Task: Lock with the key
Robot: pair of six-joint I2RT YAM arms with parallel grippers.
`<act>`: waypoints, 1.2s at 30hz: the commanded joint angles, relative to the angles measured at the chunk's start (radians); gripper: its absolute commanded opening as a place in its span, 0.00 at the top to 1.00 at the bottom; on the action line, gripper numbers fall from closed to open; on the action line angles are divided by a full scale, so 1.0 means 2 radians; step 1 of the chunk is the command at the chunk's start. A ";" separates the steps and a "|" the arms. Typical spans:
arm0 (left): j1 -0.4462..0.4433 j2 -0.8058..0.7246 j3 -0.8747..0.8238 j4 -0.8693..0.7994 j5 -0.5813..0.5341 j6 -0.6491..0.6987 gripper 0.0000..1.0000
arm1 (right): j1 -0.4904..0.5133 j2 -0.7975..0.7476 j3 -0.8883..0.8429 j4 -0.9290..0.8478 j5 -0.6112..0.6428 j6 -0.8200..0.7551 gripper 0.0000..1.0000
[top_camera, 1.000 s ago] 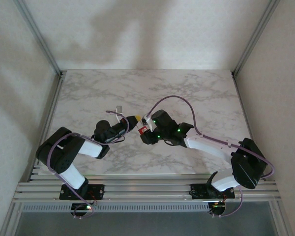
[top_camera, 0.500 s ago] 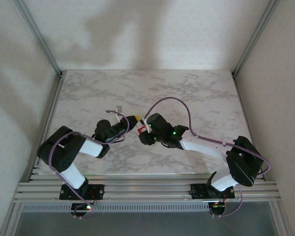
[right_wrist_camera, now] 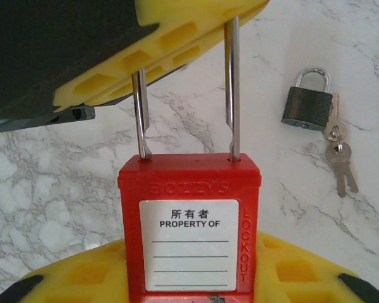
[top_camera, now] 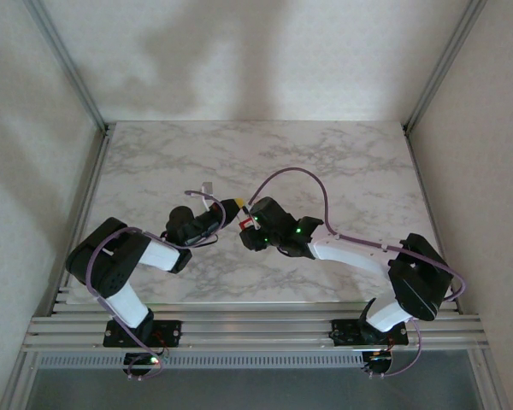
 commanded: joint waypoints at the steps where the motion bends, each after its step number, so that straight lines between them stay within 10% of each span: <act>1: -0.012 -0.004 0.002 0.055 0.063 -0.010 1.00 | -0.029 0.017 0.023 0.019 0.119 0.074 1.00; 36: -0.031 0.001 0.036 -0.024 0.072 0.025 1.00 | -0.030 -0.007 0.075 0.058 0.119 0.021 1.00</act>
